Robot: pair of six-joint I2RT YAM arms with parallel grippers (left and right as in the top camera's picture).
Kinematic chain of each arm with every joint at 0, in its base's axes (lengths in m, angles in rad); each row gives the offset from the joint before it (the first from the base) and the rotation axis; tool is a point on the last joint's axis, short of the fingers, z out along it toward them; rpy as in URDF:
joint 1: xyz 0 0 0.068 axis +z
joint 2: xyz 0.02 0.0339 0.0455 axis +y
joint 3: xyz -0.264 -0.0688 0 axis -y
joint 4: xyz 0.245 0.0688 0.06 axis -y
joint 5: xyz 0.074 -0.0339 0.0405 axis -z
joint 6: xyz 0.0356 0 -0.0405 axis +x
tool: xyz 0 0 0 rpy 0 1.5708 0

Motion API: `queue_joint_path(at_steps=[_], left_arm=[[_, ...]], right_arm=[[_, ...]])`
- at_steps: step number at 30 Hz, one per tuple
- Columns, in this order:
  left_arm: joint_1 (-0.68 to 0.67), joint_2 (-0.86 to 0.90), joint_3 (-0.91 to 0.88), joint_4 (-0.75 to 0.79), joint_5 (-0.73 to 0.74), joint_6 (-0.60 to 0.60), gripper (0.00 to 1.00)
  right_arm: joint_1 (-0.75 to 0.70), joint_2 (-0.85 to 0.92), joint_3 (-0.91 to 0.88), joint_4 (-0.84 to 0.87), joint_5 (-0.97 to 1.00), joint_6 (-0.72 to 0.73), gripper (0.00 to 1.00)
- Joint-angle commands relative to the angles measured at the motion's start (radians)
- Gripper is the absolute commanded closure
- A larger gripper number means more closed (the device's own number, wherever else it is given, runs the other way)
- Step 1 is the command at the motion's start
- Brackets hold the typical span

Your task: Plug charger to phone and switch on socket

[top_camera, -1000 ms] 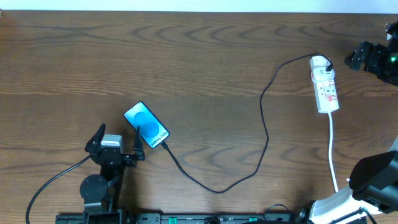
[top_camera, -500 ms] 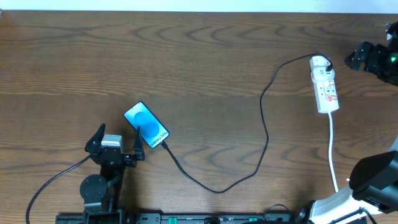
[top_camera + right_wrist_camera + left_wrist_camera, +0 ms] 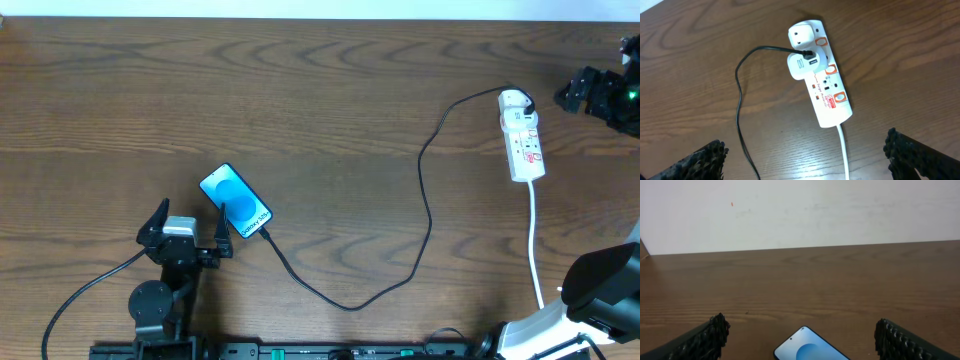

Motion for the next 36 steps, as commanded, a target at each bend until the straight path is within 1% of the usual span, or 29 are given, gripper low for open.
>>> queue_joint_path(at_steps=[1,28,33,36], left_arm=[[-0.004,-0.006,-0.012,-0.043,0.012,0.003,0.05],[-0.004,-0.006,-0.012,-0.043,0.012,0.003,0.05],[-0.004,-0.006,-0.012,-0.043,0.012,0.003,0.05],[-0.004,-0.006,-0.012,-0.043,0.013,0.003,0.05]], right_arm=[[0.003,-0.005,0.001,-0.001,-0.003,0.005,0.01],[0.008,-0.006,0.0,0.013,-0.013,0.006,0.01],[0.057,-0.032,-0.032,0.116,-0.037,0.039,0.01],[0.108,-0.087,-0.12,0.237,-0.037,0.05,0.01]])
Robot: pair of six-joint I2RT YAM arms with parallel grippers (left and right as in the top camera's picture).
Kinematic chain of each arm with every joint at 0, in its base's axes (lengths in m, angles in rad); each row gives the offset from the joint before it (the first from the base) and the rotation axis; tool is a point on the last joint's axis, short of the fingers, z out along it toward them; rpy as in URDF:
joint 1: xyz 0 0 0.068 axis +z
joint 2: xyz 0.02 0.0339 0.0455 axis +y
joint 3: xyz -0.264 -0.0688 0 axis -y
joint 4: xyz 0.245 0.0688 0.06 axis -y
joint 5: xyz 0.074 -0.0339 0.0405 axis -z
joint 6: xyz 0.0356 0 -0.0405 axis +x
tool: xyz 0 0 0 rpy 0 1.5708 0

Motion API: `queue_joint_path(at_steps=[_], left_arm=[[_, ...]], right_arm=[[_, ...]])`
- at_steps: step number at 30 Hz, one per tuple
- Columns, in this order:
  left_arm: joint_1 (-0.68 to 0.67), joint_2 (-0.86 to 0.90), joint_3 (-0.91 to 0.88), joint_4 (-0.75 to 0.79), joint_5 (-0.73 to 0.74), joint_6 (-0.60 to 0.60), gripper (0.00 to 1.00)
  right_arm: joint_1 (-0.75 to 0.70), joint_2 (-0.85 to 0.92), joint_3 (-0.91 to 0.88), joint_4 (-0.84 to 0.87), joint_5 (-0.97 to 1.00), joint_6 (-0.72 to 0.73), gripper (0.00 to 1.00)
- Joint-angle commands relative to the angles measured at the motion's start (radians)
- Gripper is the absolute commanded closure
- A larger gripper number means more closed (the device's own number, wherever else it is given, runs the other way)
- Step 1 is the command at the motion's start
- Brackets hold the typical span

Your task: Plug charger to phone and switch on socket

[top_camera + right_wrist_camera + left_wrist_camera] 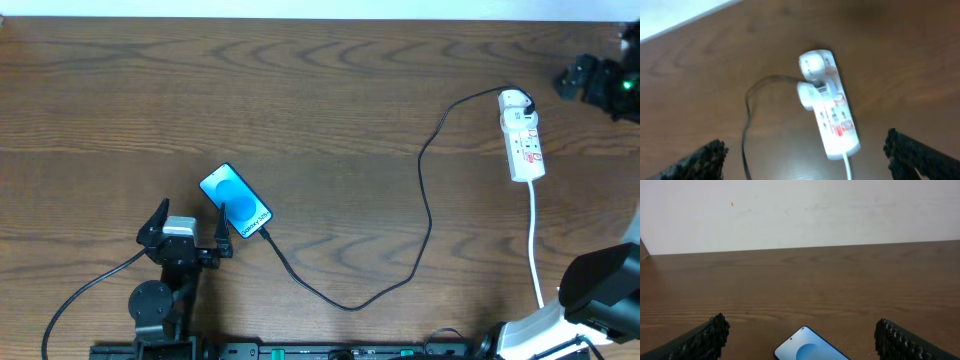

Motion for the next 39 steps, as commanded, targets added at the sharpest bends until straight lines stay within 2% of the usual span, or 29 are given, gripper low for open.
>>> queue_joint_path(at_steps=[1,9,16,21,27,33,37,39], left_arm=[[-0.004,-0.006,-0.012,-0.043,0.013,0.003,0.05],[-0.004,-0.006,-0.012,-0.043,0.013,0.003,0.05],[-0.004,-0.006,-0.012,-0.043,0.013,0.003,0.05],[-0.004,-0.006,-0.012,-0.043,0.013,0.003,0.05],[-0.004,-0.006,-0.012,-0.043,0.013,0.003,0.05],[-0.004,-0.006,-0.012,-0.043,0.013,0.003,0.05],[-0.004,-0.006,-0.012,-0.043,0.013,0.003,0.05],[-0.004,-0.006,-0.012,-0.043,0.013,0.003,0.05]], right_arm=[[0.068,-0.089,-0.104,0.094,-0.02,0.026,0.01],[0.196,-0.335,-0.59,0.616,-0.016,0.026,0.01],[0.27,-0.592,-1.072,1.168,0.014,0.025,0.01],[0.29,-0.783,-1.342,1.427,0.072,0.025,0.01],[0.29,-1.041,-1.594,1.538,0.142,0.025,0.01],[0.29,-1.258,-1.772,1.548,0.187,0.026,0.01],[0.296,-1.342,-1.855,1.548,0.221,0.026,0.01],[0.31,-1.372,-1.859,1.495,0.26,0.026,0.01]])
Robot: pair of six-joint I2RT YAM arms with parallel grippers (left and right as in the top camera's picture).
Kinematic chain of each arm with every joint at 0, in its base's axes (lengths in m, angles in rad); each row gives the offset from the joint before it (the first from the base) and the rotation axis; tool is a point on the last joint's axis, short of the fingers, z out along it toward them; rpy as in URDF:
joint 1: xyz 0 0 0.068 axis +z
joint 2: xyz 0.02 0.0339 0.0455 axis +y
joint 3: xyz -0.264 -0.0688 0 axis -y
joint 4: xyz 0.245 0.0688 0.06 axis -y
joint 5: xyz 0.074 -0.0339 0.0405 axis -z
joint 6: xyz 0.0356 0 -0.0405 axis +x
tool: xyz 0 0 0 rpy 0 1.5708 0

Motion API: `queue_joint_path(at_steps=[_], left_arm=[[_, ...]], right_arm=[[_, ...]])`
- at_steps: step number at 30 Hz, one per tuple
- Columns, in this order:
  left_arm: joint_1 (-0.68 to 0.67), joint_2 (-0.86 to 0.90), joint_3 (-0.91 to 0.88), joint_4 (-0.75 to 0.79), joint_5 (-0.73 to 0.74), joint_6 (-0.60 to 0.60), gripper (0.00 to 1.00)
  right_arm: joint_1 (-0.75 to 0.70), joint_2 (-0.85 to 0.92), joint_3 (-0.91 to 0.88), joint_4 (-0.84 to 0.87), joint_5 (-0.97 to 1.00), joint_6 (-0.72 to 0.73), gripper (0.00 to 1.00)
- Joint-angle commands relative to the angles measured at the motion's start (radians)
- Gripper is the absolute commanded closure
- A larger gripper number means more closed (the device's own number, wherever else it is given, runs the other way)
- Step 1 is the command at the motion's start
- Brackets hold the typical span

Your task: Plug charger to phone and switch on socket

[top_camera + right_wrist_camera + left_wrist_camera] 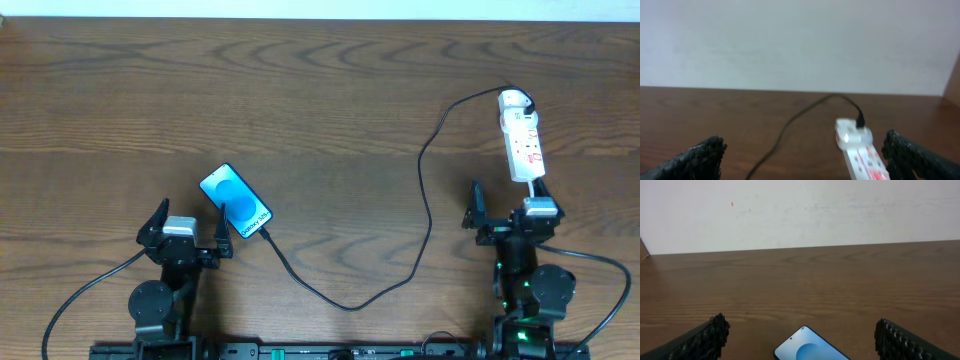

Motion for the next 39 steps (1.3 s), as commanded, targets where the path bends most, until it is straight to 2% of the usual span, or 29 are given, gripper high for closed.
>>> queue_joint_path(at_steps=[1,12,19,32,39], left_arm=[[-0.004,-0.006,-0.014,-0.04,0.013,0.003,0.05],[-0.004,-0.006,-0.014,-0.04,0.013,0.003,0.05],[-0.004,-0.006,-0.014,-0.04,0.013,0.003,0.05],[-0.004,-0.006,-0.014,-0.04,0.013,0.003,0.05],[-0.004,-0.006,-0.014,-0.04,0.013,0.003,0.05]], right_arm=[[0.032,-0.052,-0.018,-0.044,0.088,-0.002,0.01],[0.065,-0.287,-0.017,-0.317,0.225,0.005,0.01],[0.078,-0.431,-0.018,-0.5,0.357,0.121,0.01],[0.125,-0.456,-0.018,-0.497,0.412,0.129,0.01],[0.144,-0.456,-0.018,-0.502,0.35,0.014,0.01]])
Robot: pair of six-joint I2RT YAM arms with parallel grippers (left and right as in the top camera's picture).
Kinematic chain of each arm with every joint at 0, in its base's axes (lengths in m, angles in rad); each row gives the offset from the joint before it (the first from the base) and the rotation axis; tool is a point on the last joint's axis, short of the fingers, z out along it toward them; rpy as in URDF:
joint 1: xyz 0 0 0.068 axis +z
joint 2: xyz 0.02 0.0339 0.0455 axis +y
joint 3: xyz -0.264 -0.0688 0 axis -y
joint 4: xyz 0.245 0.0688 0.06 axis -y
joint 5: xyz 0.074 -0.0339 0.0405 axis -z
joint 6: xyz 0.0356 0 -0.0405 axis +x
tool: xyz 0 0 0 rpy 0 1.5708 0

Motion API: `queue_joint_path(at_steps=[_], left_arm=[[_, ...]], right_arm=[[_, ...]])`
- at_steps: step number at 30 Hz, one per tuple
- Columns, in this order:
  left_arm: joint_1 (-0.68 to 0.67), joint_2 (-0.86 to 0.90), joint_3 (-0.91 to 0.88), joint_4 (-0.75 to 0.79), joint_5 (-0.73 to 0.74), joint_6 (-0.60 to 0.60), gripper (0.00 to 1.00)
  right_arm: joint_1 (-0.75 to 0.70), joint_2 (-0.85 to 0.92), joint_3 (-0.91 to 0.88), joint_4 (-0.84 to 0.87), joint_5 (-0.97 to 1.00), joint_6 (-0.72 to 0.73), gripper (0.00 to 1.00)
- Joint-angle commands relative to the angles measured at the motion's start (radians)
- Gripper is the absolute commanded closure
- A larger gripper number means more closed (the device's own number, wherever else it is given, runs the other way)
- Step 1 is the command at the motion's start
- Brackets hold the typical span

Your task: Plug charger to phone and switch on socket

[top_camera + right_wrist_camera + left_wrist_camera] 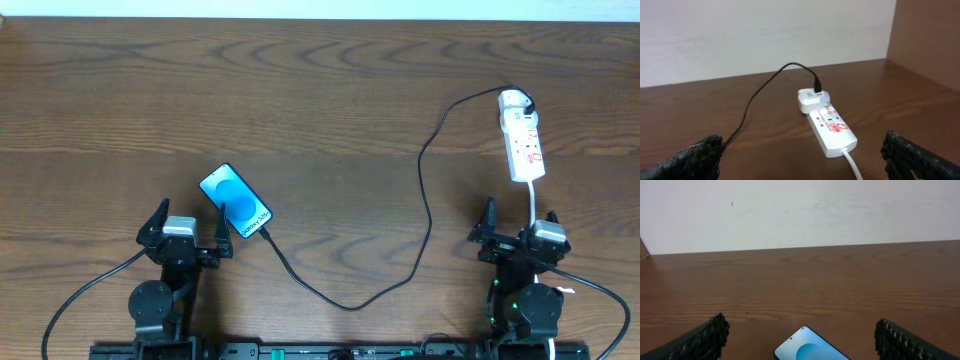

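Observation:
A phone [236, 201] with a blue screen lies face up at the left, and the black charger cable [425, 190] runs into its lower end. The cable loops right to a white adapter plugged in the white power strip [522, 135] at the far right. My left gripper [186, 233] rests open at the front, just left of the phone [810, 350]. My right gripper [521, 238] rests open at the front right, below the strip [827, 127], nothing between its fingers.
The strip's white cord [537, 212] runs down past my right gripper toward the front edge. The brown wooden table [320, 90] stretches behind, and a pale wall [800, 210] stands at its far side.
My right gripper has settled slightly lower and to the right at the front edge, and its view of the strip is now sharp. The left arm, phone and cable are unchanged.
My right gripper hung open above the power strip at the far right, then higher and farther back. It then stood low at the front right, and now rests there. The cable stayed in the phone and my left gripper stayed open throughout.

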Motion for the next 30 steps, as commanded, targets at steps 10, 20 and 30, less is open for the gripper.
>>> queue_joint_path(at_steps=[10,20,30], left_arm=[[-0.004,-0.006,-0.014,-0.04,0.013,0.003,0.05],[-0.004,-0.006,-0.014,-0.04,0.013,0.003,0.05],[-0.004,-0.006,-0.014,-0.04,0.013,0.003,0.05]], right_arm=[[0.015,-0.008,-0.002,-0.013,-0.119,-0.138,0.01],[0.015,-0.008,-0.002,-0.014,-0.119,-0.113,0.01],[0.015,-0.008,-0.002,-0.016,-0.119,-0.113,0.01]])
